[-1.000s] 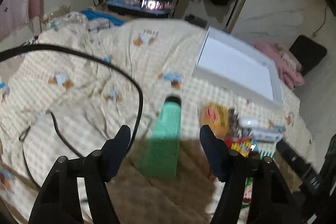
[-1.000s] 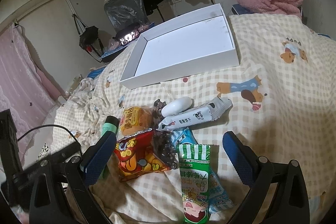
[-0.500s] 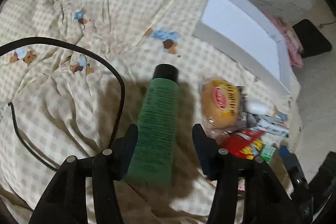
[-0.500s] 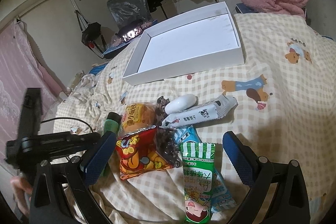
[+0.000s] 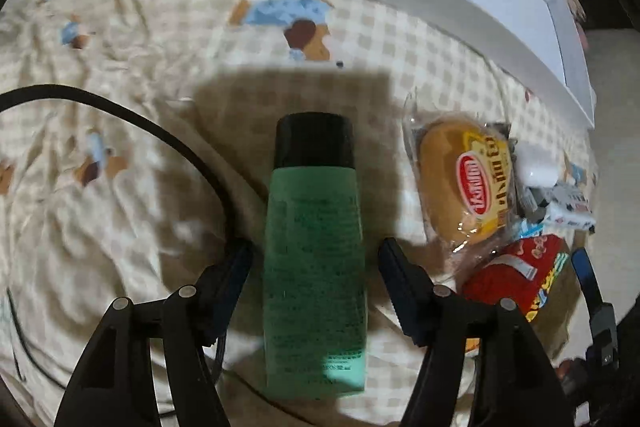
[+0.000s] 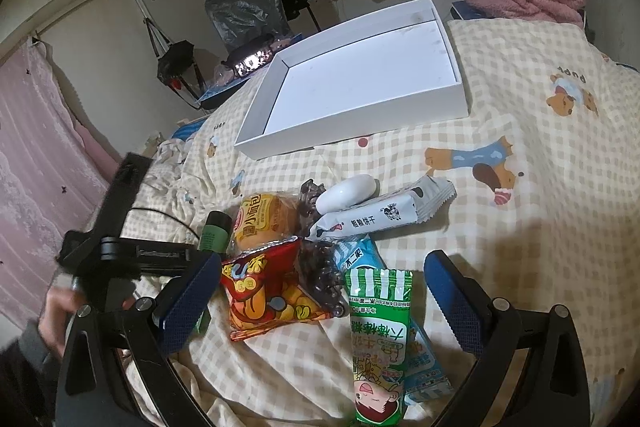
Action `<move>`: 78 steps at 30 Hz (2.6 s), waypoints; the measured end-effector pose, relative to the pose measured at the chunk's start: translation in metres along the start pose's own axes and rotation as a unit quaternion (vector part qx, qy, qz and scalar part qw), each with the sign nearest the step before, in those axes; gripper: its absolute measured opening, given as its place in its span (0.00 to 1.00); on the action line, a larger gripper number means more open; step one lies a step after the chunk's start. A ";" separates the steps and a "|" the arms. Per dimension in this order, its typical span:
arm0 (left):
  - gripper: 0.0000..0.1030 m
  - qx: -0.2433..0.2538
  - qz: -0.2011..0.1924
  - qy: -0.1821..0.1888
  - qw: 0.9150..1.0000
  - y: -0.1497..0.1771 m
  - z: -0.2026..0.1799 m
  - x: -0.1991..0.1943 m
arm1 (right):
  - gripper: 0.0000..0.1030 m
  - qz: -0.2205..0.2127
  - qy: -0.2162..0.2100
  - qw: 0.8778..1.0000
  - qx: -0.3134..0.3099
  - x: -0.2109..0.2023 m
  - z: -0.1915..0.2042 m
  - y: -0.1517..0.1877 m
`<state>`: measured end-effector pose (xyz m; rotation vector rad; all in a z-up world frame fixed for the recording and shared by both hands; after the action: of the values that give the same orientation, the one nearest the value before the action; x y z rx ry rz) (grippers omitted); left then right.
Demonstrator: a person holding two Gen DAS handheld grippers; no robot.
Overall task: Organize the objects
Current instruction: 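Grasp the green tube with the left tool, then lift the green tube with the left tool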
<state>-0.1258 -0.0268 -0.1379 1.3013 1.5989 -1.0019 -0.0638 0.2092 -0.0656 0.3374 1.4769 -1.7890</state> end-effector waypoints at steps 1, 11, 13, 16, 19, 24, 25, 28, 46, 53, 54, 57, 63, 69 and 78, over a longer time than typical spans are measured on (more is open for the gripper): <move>0.68 -0.005 0.010 0.014 1.000 -0.002 0.002 0.001 | 0.99 0.000 0.000 1.000 0.000 0.000 0.000 0.000; 0.67 -0.119 -0.083 0.133 0.981 0.010 0.039 -0.011 | 0.99 0.000 0.000 1.000 -0.002 -0.001 0.001 0.000; 0.67 -0.126 -0.132 0.100 0.978 0.038 0.040 -0.020 | 0.99 0.000 -0.003 1.000 -0.004 -0.001 0.002 0.000; 0.67 -0.099 -0.177 0.028 0.979 0.056 0.035 -0.021 | 0.99 -0.001 -0.003 1.000 -0.009 -0.001 0.005 0.000; 0.66 -0.062 -0.182 0.010 0.981 0.053 0.023 -0.021 | 0.99 -0.004 -0.003 1.000 -0.016 -0.002 0.008 -0.001; 0.48 -0.073 -0.180 0.044 0.980 0.049 0.030 -0.024 | 0.99 -0.006 -0.004 1.000 -0.015 -0.002 0.008 -0.002; 0.48 -0.073 -0.185 0.060 0.978 0.050 0.031 -0.029 | 0.99 -0.005 -0.004 1.000 -0.015 -0.002 0.008 -0.001; 0.48 -0.074 -0.208 0.098 0.970 0.050 0.034 -0.044 | 0.99 -0.002 -0.005 1.000 -0.014 -0.002 0.008 -0.001; 0.48 -0.065 -0.277 0.033 0.958 0.055 -0.019 -0.133 | 0.99 -0.005 -0.014 1.000 -0.006 -0.004 0.007 -0.001; 0.48 -0.005 -0.290 0.030 0.956 0.062 -0.052 -0.122 | 0.99 -0.008 -0.017 1.000 0.006 -0.006 0.003 -0.002; 0.48 -0.008 -0.288 0.042 0.957 0.062 -0.050 -0.116 | 0.99 -0.008 -0.017 1.000 0.006 -0.006 0.003 -0.002; 0.48 -0.018 -0.291 0.054 0.955 0.064 -0.046 -0.104 | 0.99 -0.007 -0.016 1.000 0.003 -0.006 0.004 -0.001; 0.48 -0.011 -0.260 0.069 0.963 0.063 -0.049 -0.084 | 0.99 -0.008 -0.022 1.000 -0.003 -0.005 0.007 -0.002; 0.48 -0.040 -0.249 0.092 0.963 0.062 -0.039 -0.076 | 0.99 -0.005 -0.027 1.000 0.002 -0.003 0.005 0.000; 0.48 -0.021 -0.247 0.111 0.962 0.061 -0.044 -0.070 | 0.99 -0.010 -0.034 0.999 0.010 0.001 0.003 -0.004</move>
<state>-0.0622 0.0003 -0.0616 1.0305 2.1737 -1.1346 -0.0671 0.2058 -0.0624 0.2714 1.4197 -1.8146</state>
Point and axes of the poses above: each gripper's, at about its wrist camera, not at the fingertips, and x roughly the way its jaws point, z to its left, y to its underside, the point moved 6 cm from there along x, roughly the way its jaws point, and after that the axes turned 7 degrees about -x, right-handed, at the moved point
